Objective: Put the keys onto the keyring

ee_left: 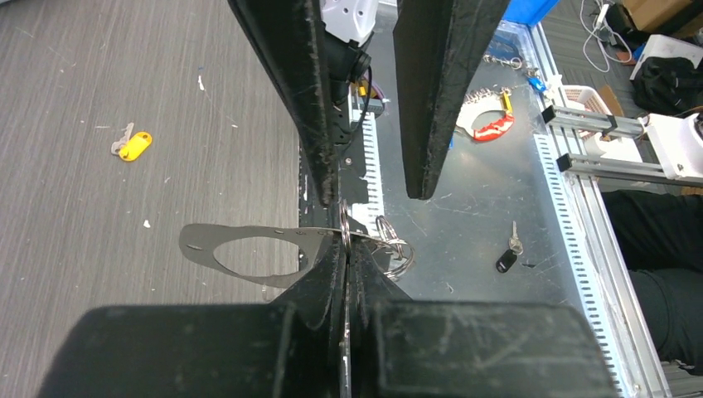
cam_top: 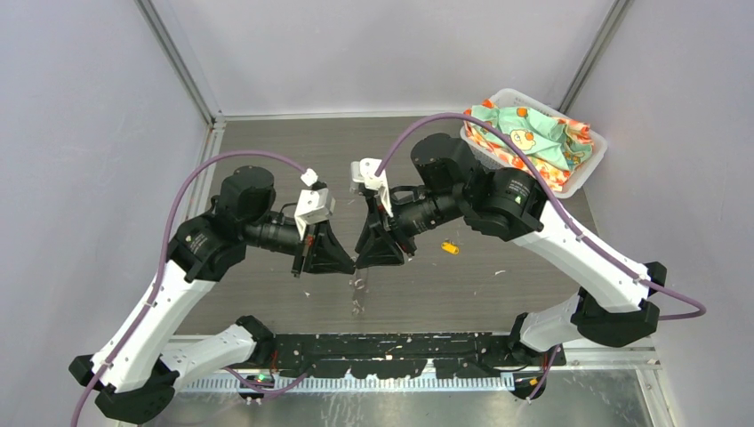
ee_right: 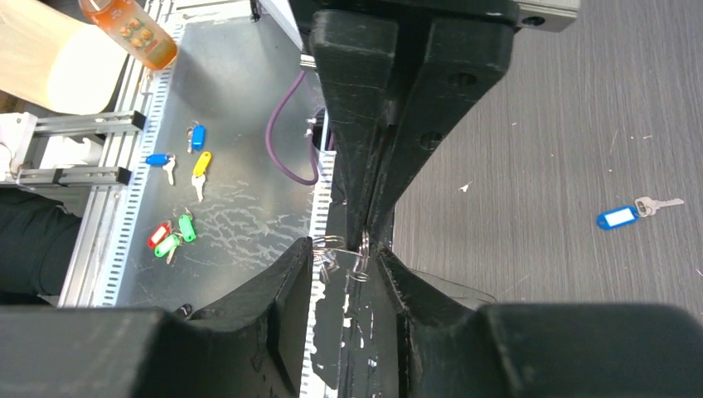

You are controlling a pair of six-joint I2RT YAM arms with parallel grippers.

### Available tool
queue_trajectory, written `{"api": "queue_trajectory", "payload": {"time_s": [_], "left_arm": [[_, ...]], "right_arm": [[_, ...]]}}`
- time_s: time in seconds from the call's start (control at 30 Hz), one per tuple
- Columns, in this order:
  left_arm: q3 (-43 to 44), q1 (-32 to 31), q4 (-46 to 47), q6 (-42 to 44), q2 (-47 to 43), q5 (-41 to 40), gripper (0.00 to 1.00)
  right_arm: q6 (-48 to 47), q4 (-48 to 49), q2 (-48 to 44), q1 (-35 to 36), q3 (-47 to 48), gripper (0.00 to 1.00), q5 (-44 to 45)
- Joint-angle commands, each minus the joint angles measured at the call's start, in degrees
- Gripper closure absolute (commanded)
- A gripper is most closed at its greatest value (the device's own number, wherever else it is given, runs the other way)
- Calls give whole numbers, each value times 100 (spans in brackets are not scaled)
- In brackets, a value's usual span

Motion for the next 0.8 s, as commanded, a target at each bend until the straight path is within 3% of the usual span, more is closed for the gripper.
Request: {"api": "queue_trajectory", "payload": {"time_s": [0.0,0.4,0.53,0.7,0.77], "left_arm": [[159,-3,97,-233,-6,157,100],[161,-2,223,-439,21,383,100],[155,-6,203,-434,14,376,100],[140,-3,193,-420,3,388,100],[134,-2,202,-428,4,387,100]], "right_arm": [[-138,55,-60,-17,33,64,-289],[-109,445,-127,-16,-344,67,-226],[-125,563,-180,-18,-374,82,-114],[-15,769,-257,-19,-506,78,99],[-2,777,-238,-16,-505,84,47]]}}
